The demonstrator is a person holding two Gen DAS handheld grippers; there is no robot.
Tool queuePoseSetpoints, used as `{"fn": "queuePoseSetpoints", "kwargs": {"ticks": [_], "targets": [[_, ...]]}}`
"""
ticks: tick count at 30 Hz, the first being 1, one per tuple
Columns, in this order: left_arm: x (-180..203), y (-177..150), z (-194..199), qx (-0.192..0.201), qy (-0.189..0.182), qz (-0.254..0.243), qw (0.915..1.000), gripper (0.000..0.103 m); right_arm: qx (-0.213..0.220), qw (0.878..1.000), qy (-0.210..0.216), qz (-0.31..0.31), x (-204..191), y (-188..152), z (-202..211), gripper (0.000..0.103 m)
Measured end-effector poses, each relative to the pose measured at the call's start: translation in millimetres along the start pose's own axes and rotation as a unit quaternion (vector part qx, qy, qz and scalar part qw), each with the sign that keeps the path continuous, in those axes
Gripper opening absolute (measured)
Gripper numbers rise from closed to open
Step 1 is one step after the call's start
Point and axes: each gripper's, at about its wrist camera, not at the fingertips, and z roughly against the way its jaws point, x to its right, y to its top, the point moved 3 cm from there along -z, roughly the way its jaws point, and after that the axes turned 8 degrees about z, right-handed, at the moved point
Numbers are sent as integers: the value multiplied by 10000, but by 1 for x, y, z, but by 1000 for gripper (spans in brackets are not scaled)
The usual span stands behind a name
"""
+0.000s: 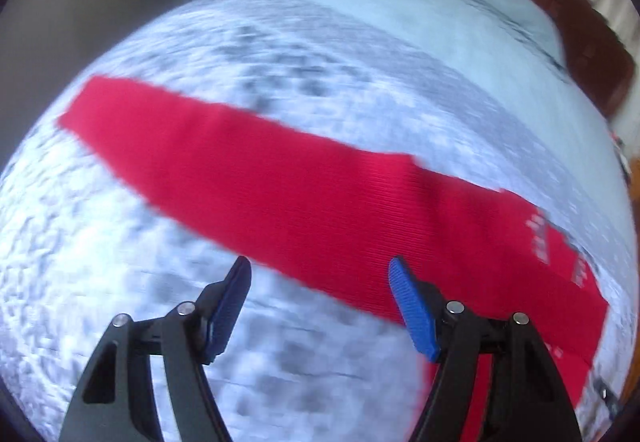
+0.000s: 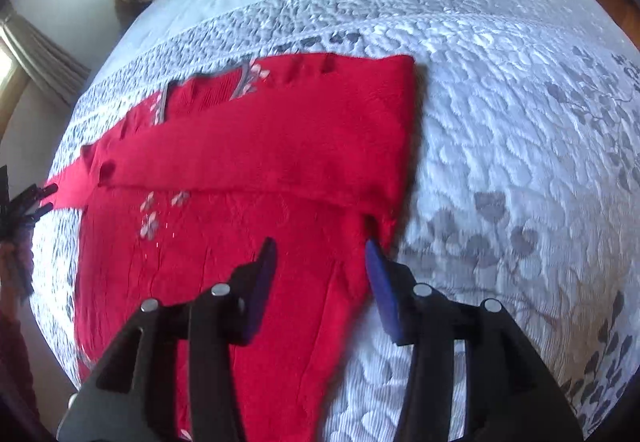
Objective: Fold small clothes
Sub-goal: 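Fold the held sleeve across the sweater body and open the left gripper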
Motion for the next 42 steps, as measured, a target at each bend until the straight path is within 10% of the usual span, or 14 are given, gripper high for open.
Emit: {"fn": "queuePoseSetpoints", "kwargs": {"ticks": [6,14,19,22,30,42], "targets": [[-89,46,-23,59,632,889,9940,70,-146,9994,-106,303,-21,-8,-13,46],[-128,85,-52,137,274,1746,9842,66,-261,9990,-271,239,-18,-11,-31,46],[-131,101,-53,326,197,1930,9805,13,-242,9986,-370,294,-19,-13,-38,49],[-127,106,-45,492,-144,1999,9785,9,-203,9988,-373,249,-20,-13,-39,50],[-28,84,29,1272,-1319,752,9802,9,-147,9992,-331,168,-19,-16,-29,50],[194,-32,86,1042,-2247,-1367,9591,9,204,9974,-442,528,-32,-26,9,50]]}}
